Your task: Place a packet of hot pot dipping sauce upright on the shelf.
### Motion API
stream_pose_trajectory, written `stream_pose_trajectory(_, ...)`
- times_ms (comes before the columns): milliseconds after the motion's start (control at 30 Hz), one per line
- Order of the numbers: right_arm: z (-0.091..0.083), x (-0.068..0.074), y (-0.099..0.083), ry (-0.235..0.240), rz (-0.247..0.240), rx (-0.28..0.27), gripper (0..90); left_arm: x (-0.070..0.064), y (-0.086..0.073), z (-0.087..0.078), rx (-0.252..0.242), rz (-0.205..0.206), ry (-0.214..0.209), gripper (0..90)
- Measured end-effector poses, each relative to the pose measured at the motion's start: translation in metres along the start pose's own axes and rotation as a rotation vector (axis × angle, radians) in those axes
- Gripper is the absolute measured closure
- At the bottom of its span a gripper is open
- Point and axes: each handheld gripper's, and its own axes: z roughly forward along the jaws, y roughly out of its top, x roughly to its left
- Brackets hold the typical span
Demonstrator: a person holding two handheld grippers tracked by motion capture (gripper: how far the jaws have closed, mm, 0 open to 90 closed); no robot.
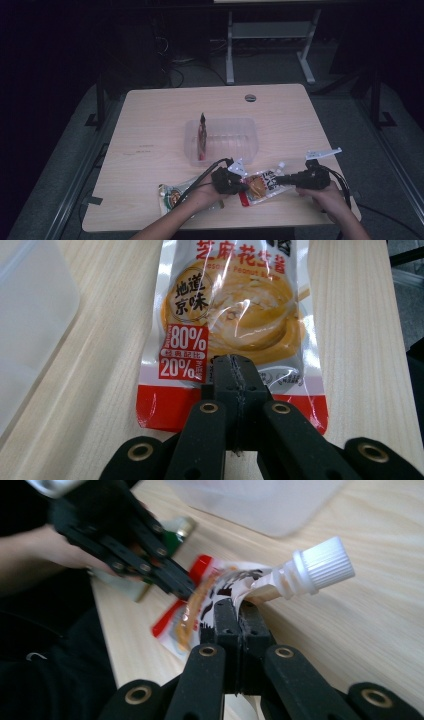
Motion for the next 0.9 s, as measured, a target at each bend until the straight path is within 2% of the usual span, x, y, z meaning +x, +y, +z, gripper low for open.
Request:
stream_pose_trajectory(100,-0.001,0.004,0.002,0.045,-0.01,-0.027,89.4,0.002,-0.001,0.0,-0.007,-0.01,-0.013,90.0)
stream_pose_trajectory(200,0.0,0.011,0.005,0.085,-0.017,-0.03,89.5,0.003,-0.002,-0.001,-0.008,-0.021,-0.024,90.0)
stream_pose_trajectory(233,0.001,0.013,0.006,0.095,-0.034,-0.04,89.5,0.004,-0.002,-0.001,-0.004,-0.019,-0.027,90.0)
stream_pose_trajectory(367,0.005,0.023,0.011,0.103,-0.065,-0.027,89.6,0.005,-0.001,-0.005,0.013,-0.015,-0.025,89.9)
stream_pose_trajectory(433,0.006,0.027,0.013,0.106,-0.07,-0.024,89.7,0.008,-0.002,-0.009,0.012,-0.035,-0.031,89.8)
stream_pose_trajectory(467,0.005,0.027,0.013,0.102,-0.085,-0.031,89.7,0.009,-0.002,-0.012,0.009,-0.044,-0.028,88.5)
stream_pose_trajectory(533,0.004,0.031,0.014,0.107,-0.082,-0.039,89.7,0.011,-0.002,-0.018,0.007,-0.039,-0.031,85.9)
stream_pose_trajectory(667,0.001,0.036,0.017,0.105,-0.104,-0.056,89.7,0.007,-0.001,-0.032,-0.005,-0.034,-0.034,80.6)
stream_pose_trajectory(700,0.0,0.038,0.018,0.11,-0.097,-0.055,89.7,0.006,-0.002,-0.036,-0.01,-0.031,-0.031,79.1)
stream_pose_trajectory(900,-0.006,0.046,0.024,0.125,-0.129,-0.092,89.7,0.005,-0.012,-0.067,-0.01,-0.043,-0.036,67.3)
